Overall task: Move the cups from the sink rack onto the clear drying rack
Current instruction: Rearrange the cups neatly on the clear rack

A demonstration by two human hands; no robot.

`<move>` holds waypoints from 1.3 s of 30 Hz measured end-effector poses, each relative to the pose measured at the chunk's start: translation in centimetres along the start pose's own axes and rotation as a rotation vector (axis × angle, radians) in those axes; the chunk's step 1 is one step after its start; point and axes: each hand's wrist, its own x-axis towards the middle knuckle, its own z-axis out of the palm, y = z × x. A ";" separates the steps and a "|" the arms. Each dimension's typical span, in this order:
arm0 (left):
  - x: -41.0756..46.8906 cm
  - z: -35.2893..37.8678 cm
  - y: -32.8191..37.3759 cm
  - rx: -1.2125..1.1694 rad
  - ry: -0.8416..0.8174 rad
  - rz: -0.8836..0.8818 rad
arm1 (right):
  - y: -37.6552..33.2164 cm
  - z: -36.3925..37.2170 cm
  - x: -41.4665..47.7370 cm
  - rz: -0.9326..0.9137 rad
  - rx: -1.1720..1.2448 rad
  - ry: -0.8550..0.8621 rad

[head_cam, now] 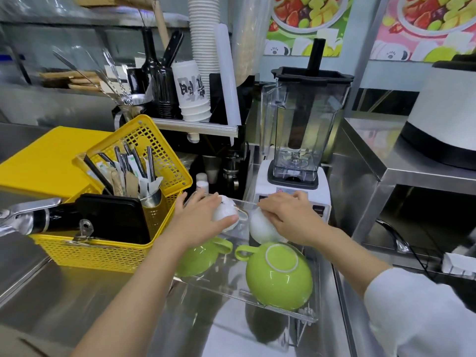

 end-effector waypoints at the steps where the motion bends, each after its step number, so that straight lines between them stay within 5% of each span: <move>1: -0.1 -0.1 0.2 0.020 -0.017 0.002 | -0.2 -0.1 0.6 -0.017 -0.034 -0.010; 11: -0.3 -0.4 0.1 0.053 -0.053 0.027 | -1.8 1.3 4.4 0.029 -0.135 -0.352; 19: -0.2 0.0 -0.3 0.034 -0.018 0.040 | -1.7 1.4 3.9 0.062 -0.056 -0.292; 26: -1.8 -0.1 -0.3 -0.137 0.304 0.114 | -1.7 -2.0 -0.7 0.082 0.360 -0.136; 35: -6.0 1.1 4.5 -0.380 0.142 0.277 | -0.4 -3.4 -6.0 0.165 0.481 -0.146; 39: -6.5 2.8 6.5 -0.261 -0.015 0.294 | -0.6 -2.5 -6.5 0.182 0.514 -0.215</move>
